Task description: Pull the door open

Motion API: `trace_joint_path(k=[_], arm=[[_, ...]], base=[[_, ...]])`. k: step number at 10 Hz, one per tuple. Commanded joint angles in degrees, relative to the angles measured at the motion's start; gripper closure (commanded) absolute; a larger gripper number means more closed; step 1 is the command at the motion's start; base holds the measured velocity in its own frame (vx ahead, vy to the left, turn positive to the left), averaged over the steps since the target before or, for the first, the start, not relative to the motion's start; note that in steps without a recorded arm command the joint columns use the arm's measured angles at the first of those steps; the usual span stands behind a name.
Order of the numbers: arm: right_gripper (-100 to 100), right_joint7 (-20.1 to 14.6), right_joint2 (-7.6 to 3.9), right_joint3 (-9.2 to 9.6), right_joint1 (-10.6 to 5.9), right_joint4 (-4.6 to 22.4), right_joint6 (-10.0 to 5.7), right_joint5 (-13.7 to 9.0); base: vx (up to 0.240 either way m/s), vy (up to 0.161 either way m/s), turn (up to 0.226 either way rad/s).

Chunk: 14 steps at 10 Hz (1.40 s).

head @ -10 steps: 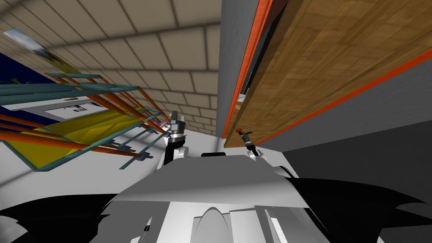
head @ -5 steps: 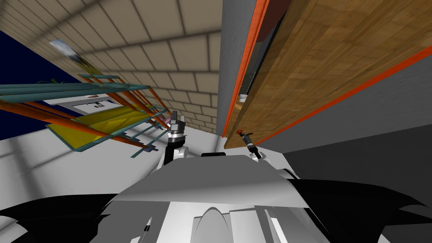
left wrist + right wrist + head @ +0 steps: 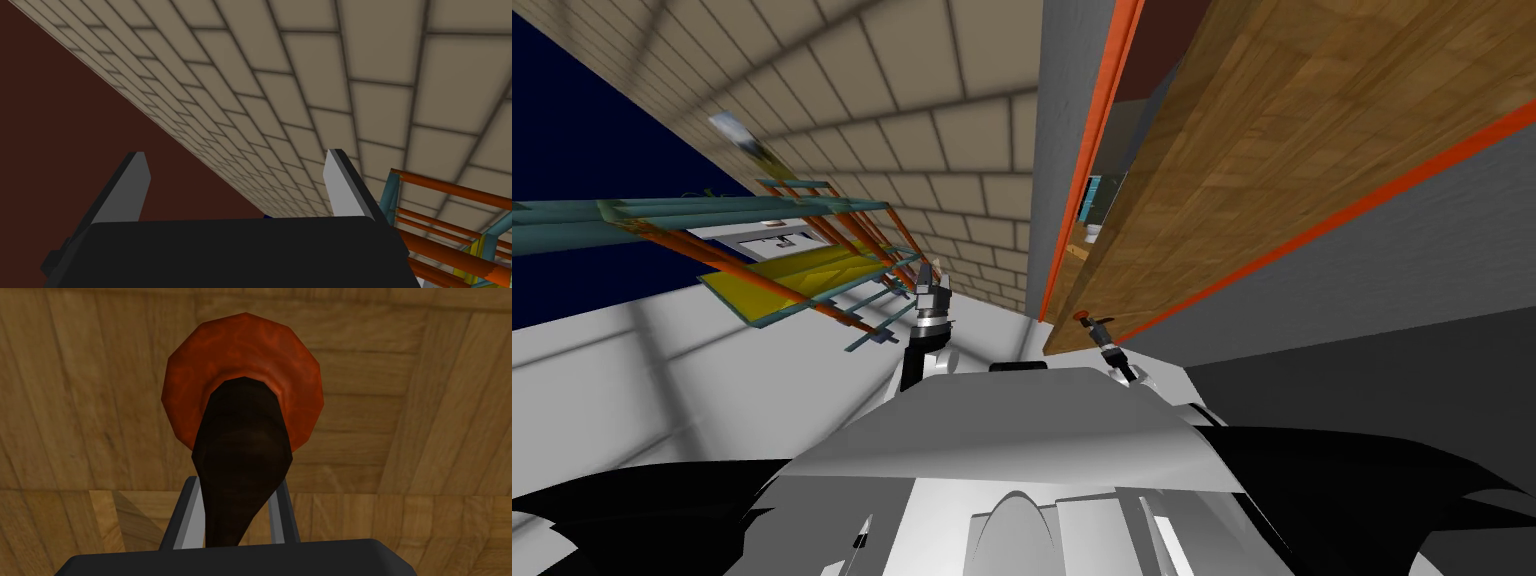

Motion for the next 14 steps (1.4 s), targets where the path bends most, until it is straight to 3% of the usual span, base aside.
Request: trace_joint_path(k=[1,4,5,6,14], arm=[[100,-0.67,-1.35,0.09,1.51,-0.22,-1.86,-0.14],[100,-1.41,-2.33,0.48,2.68,0.28,-4.15,-0.11],[100,-1.11,-1.83,0.46,2.04,0.51,-3.48,-0.07],[100,-1.42,-2.14,0.72,2.6,1.36,-5.09,0.01],[100,-2.51,-3.82,1.23,4.43,4.36,-11.15,0.06]], base=[[-0.155,-0.055,0.22],[-0.182,-0.076,0.147],[-0.067,-0.036,0.025],[-0.163,-0.061,0.231],[-0.207,-0.098,0.167]])
